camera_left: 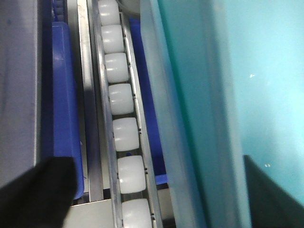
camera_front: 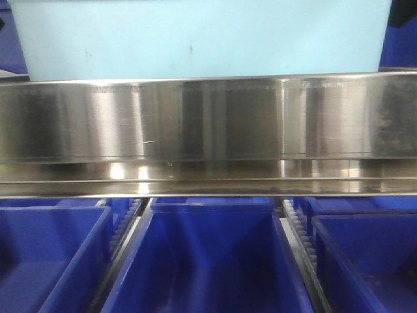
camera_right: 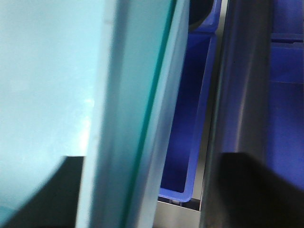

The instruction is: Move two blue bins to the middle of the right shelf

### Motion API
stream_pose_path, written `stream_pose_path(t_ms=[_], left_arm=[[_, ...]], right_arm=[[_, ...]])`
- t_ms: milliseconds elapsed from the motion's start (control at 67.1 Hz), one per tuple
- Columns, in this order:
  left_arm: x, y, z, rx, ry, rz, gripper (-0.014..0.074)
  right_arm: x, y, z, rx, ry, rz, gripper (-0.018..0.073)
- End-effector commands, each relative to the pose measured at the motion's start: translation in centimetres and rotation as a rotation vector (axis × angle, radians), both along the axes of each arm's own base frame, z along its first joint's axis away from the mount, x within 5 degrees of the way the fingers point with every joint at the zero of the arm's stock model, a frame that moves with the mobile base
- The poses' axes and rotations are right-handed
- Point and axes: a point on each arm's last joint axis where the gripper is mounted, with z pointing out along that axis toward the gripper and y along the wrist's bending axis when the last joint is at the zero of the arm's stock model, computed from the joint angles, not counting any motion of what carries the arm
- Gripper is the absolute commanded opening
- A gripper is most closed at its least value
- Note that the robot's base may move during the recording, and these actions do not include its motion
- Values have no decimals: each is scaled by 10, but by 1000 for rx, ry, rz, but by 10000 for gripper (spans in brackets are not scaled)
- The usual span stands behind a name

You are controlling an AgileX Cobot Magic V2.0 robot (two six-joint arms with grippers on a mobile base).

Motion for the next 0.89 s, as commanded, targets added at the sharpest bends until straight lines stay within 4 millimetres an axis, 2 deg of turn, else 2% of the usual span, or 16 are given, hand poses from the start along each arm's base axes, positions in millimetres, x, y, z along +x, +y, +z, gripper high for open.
stream_pose_path(t_ms=[0, 149, 179, 462, 566, 715, 879], left_arm=[[1, 1, -1, -5, 8, 3, 320], [1, 0, -1, -7, 7, 3, -38], [1, 0, -1, -9, 8, 3, -107], [-1, 1, 3, -18, -3, 3, -111], [-5, 2, 11, -34, -38, 3, -111], [-14, 6, 30, -72, -113, 3, -111], [-25, 10, 62, -130, -209, 1, -111]], right_arm=[[0, -1, -5, -9, 18, 3, 168], [-1, -1, -6, -11, 25, 5, -171], [-1, -1, -6, -11, 25, 5, -162], [-1, -1, -5, -10, 23, 5, -158], [-5, -2, 2, 1, -13, 2, -158], [-13, -6, 20, 30, -104, -8, -158], [-24, -10, 48, 69, -222, -16, -158]])
